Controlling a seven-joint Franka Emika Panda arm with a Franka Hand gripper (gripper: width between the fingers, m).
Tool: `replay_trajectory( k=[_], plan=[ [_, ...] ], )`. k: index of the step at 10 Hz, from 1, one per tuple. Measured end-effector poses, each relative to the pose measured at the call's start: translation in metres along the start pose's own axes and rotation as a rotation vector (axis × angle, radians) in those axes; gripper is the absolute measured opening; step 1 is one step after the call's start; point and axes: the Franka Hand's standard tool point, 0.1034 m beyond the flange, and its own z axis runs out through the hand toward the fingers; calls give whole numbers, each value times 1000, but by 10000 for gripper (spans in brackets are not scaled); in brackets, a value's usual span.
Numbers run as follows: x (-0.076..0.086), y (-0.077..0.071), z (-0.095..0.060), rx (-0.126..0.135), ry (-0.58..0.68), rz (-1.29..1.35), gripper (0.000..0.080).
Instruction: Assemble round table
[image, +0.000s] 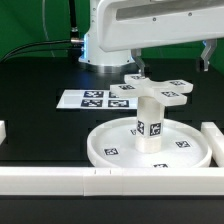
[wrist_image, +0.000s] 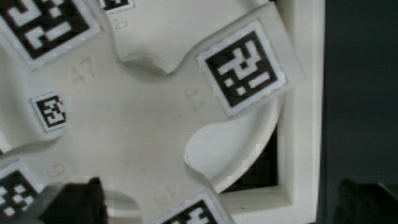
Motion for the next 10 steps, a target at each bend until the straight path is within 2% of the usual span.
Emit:
replay_trajectory(
  k=[1,2,3,6,10],
  plan=[
    [0,1,0,0,0,-87,648],
    [0,2,0,-12,-1,-193,648],
    [1,5,-1,-52,-9,-338,648],
    [2,10,-2,-95,-30,-700,648],
    [2,13,-2,-94,-44,-946,648]
  ],
)
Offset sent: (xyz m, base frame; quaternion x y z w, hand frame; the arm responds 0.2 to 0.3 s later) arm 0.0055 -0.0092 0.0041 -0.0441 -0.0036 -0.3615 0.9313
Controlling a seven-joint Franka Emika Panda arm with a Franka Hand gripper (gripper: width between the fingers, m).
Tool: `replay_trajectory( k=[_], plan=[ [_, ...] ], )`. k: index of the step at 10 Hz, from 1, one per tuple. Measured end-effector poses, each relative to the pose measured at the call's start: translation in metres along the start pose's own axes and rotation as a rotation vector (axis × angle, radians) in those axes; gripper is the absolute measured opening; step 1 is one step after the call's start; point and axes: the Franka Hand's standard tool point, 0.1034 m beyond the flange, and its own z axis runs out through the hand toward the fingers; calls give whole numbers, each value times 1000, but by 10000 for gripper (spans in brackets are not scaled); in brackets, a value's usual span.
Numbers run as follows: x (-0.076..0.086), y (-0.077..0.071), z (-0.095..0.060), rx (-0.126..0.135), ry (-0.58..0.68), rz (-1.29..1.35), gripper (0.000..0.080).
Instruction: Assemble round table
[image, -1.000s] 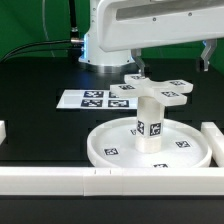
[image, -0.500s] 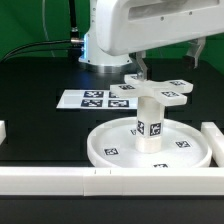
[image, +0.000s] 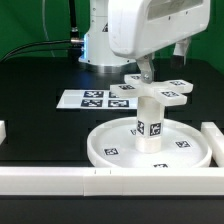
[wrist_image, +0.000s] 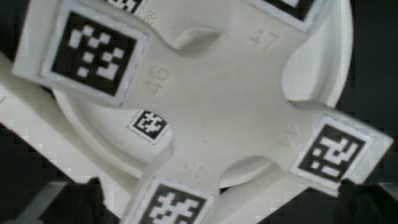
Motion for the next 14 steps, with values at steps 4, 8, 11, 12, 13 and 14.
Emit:
replay_trajectory(
  k=[4,8,11,12,13,14],
  plan=[
    [-12,0,9,-4,0,-305,648],
    [-20,-3,23,-10,-1,-367,648],
    [-22,-3,28,-11,-2,-366,648],
    [-23,-4,30,-7,-4,-365,648],
    [-23,-4,32,-5,-6,-365,648],
    [-23,-4,33,-3,-7,-365,648]
  ],
)
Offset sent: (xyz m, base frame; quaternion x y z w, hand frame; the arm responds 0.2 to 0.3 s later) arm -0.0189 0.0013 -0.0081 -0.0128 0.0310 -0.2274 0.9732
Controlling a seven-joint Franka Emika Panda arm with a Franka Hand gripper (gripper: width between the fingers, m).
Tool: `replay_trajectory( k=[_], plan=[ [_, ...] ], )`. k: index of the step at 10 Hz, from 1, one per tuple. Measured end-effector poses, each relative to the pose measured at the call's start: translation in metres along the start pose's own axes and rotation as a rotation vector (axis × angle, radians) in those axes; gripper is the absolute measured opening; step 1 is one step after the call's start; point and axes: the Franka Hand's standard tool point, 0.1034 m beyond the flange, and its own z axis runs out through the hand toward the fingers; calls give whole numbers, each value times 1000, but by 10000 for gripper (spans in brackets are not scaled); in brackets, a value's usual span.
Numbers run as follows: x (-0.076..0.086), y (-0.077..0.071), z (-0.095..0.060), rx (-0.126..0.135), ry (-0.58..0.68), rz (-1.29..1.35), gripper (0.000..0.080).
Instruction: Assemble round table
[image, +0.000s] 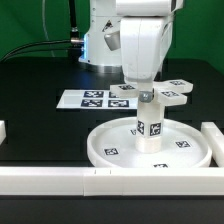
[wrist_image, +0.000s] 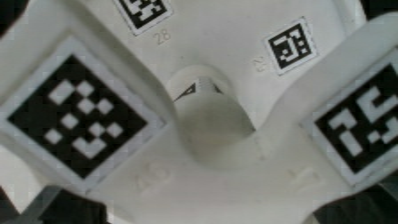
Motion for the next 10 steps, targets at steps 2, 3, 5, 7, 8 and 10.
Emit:
replay_trajectory(
  k=[2,3,5,7,8,10],
  plan=[
    [-1,1,0,0,0,1,527],
    [-2,1,0,0,-1,3,445],
    [-2,1,0,0,-1,33,445],
    [-2,1,0,0,0,82,445],
    [-2,1,0,0,0,181,445],
    [-3,0,0,7,0,351,445]
  ],
)
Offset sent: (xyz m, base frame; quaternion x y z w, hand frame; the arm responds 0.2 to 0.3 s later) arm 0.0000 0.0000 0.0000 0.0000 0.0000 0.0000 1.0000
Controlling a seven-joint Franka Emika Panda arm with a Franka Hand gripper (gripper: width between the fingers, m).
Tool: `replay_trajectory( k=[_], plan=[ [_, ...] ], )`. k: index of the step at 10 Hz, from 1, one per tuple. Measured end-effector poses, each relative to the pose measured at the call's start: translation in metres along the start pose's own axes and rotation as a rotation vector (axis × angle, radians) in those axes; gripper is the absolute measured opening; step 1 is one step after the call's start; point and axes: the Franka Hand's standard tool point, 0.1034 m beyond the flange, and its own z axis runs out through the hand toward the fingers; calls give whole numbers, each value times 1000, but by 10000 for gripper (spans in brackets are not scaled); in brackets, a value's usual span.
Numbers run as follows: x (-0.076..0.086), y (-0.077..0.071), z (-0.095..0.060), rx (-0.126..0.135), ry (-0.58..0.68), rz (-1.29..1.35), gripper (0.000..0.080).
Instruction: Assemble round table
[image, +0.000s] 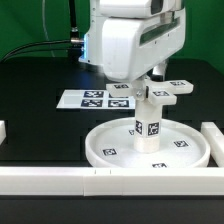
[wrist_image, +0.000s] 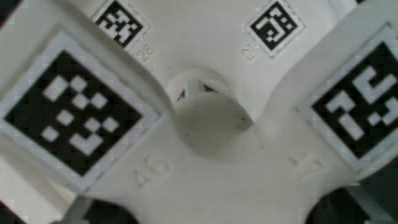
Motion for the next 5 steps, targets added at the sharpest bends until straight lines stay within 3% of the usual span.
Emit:
replay_trajectory(
  k=[5],
  plan=[
    [-1,-2,1,41,35,588,446]
  ],
)
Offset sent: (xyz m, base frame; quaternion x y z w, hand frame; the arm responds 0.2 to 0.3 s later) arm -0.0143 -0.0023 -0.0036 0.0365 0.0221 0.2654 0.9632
